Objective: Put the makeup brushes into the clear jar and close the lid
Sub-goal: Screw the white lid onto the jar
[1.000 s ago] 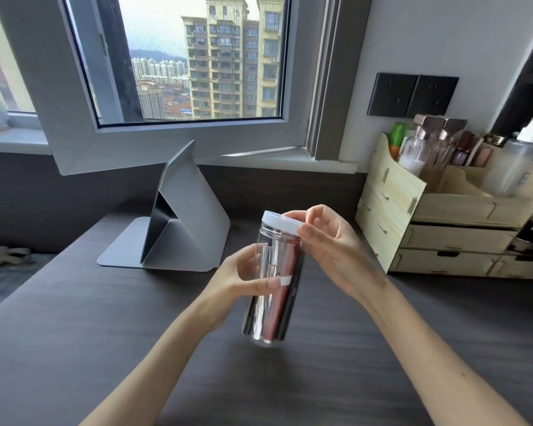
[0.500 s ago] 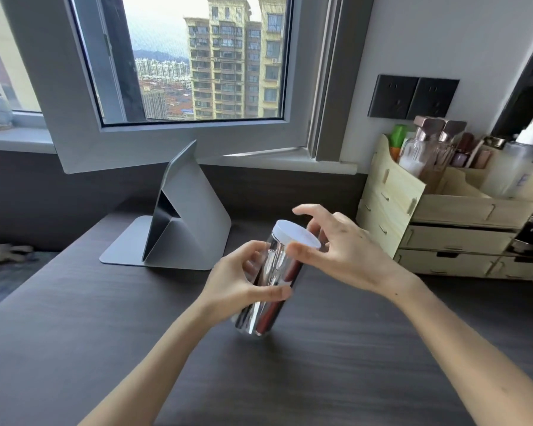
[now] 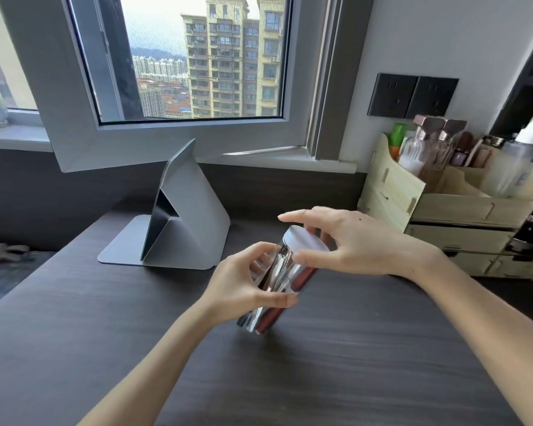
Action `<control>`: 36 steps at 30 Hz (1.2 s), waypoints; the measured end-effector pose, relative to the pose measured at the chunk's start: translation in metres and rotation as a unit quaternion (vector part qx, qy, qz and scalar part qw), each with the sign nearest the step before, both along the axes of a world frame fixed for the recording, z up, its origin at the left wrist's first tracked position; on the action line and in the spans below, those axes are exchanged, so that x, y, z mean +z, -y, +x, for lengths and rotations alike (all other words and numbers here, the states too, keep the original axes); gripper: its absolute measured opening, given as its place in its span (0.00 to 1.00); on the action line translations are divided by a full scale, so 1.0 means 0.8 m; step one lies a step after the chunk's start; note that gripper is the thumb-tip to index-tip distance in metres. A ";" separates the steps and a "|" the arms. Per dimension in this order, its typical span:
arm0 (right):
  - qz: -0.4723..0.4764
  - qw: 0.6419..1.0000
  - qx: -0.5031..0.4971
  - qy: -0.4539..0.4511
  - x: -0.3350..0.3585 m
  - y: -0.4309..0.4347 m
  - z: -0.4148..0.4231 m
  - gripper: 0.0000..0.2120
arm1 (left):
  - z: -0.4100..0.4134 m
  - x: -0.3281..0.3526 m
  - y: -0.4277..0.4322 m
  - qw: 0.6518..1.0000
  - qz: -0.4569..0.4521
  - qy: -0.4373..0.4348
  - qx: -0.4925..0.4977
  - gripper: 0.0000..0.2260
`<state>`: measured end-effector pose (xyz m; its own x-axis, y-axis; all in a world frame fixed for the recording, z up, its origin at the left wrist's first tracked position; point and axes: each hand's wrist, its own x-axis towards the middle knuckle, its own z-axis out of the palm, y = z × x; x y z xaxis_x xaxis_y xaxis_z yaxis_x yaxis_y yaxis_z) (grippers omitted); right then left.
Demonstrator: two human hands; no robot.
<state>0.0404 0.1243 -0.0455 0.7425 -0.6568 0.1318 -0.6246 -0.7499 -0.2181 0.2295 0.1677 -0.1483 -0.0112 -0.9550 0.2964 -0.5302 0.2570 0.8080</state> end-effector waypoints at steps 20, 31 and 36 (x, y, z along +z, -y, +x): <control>-0.007 0.898 -0.092 0.431 -0.013 -0.001 -0.025 0.40 | -0.084 0.073 0.038 0.978 -0.184 -0.077 0.056 0.28; -0.155 0.793 -0.167 0.565 0.049 0.057 -0.173 0.37 | -0.198 0.159 0.126 0.969 -0.092 -0.095 -0.209 0.32; -0.172 0.802 -0.167 0.547 0.047 0.095 -0.223 0.37 | -0.241 0.169 0.164 0.964 -0.029 -0.093 -0.248 0.31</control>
